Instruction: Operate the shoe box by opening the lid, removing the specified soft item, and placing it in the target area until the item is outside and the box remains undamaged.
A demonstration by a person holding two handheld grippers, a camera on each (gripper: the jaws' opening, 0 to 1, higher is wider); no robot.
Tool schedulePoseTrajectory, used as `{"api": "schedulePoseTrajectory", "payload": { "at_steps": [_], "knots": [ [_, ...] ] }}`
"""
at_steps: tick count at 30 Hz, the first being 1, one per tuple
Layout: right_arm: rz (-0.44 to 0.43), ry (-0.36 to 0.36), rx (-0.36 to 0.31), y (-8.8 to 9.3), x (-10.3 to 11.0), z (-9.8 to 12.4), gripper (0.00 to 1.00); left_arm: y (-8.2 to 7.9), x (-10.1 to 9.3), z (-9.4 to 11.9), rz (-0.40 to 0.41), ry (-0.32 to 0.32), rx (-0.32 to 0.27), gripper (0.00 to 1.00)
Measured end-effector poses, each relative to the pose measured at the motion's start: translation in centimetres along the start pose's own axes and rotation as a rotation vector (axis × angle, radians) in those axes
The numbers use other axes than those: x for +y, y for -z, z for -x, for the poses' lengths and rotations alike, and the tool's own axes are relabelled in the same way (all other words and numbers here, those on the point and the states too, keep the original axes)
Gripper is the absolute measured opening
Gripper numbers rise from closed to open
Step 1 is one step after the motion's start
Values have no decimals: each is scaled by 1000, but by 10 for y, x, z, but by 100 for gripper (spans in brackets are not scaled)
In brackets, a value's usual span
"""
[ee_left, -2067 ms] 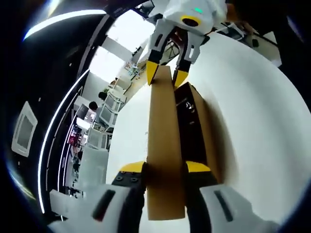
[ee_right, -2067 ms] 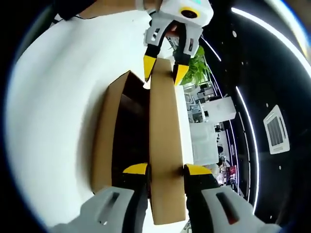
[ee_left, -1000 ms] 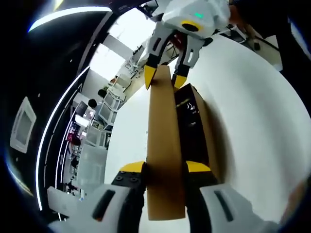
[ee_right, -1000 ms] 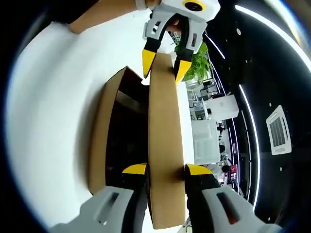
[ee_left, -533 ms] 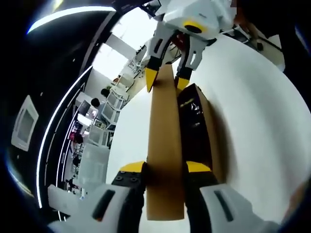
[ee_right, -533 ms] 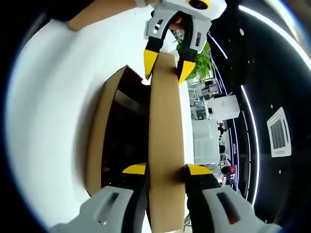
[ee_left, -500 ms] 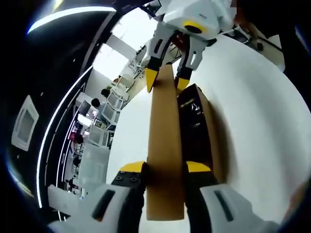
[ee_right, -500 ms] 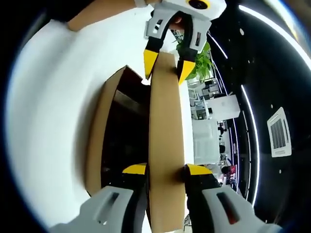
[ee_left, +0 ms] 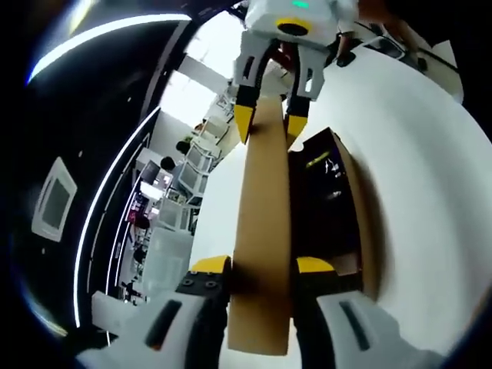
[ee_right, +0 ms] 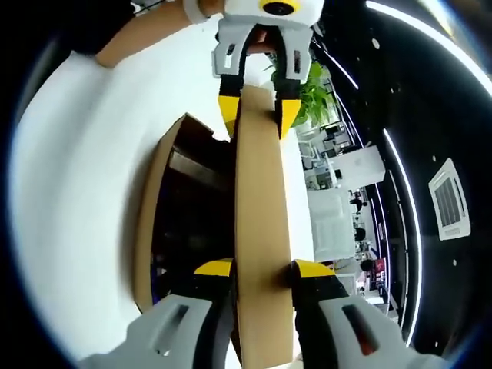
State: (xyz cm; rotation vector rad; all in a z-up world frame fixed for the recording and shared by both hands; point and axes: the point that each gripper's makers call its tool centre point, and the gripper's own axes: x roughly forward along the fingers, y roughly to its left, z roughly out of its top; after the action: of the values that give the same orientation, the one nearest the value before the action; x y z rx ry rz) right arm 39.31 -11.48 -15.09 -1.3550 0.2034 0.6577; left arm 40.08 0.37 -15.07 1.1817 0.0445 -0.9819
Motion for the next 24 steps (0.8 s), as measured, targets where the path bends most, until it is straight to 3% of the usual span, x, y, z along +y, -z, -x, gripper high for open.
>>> {"api": "schedulePoseTrajectory", "payload": {
  "at_steps": [24],
  "knots": [
    [-88, -121, -53, 2, -30, -11, 27, 1, 35, -10, 0, -144, -52, 29]
  ]
}}
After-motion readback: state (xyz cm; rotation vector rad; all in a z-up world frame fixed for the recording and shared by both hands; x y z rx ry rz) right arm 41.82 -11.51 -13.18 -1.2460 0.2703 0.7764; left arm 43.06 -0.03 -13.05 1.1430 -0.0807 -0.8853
